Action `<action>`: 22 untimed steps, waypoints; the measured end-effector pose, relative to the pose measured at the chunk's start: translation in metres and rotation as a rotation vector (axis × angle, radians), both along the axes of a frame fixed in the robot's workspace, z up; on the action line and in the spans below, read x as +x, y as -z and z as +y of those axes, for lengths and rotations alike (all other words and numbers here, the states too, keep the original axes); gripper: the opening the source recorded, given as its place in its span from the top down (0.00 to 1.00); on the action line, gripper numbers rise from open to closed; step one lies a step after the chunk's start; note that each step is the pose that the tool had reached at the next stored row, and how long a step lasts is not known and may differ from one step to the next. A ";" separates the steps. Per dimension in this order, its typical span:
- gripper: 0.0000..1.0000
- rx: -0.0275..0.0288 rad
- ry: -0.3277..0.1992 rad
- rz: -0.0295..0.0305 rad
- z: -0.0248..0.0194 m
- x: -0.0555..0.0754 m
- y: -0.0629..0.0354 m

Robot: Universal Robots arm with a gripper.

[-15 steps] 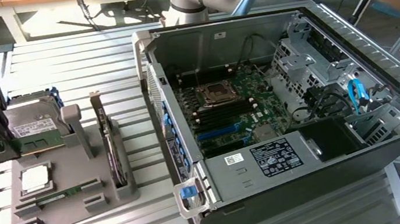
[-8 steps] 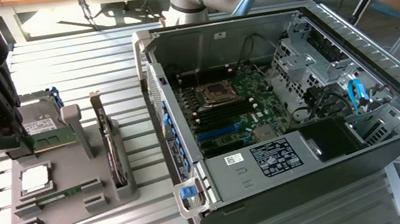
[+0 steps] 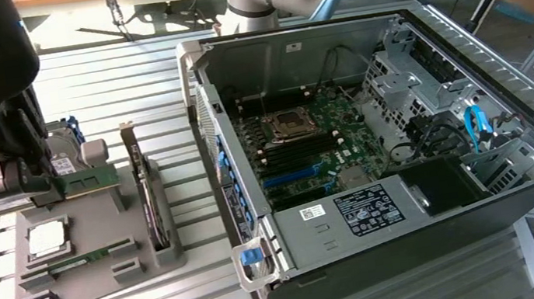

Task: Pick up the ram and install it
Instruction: 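Pick up the ram and move it above insertion slot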

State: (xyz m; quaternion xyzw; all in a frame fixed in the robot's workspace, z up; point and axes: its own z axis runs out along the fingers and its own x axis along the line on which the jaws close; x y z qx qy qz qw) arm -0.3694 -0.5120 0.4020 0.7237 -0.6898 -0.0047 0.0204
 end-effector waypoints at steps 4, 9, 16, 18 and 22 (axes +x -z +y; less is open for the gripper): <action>0.85 -0.0001 0.000 0.0001 0.0000 0.007 -0.0001; 0.85 -0.0001 0.000 0.0001 0.0000 0.018 0.0000; 0.85 0.0000 0.000 0.0000 0.0000 0.035 0.0000; 0.85 -0.0001 0.000 0.0001 0.0000 0.042 -0.0001; 0.85 -0.0001 0.000 0.0001 0.0000 0.056 0.0000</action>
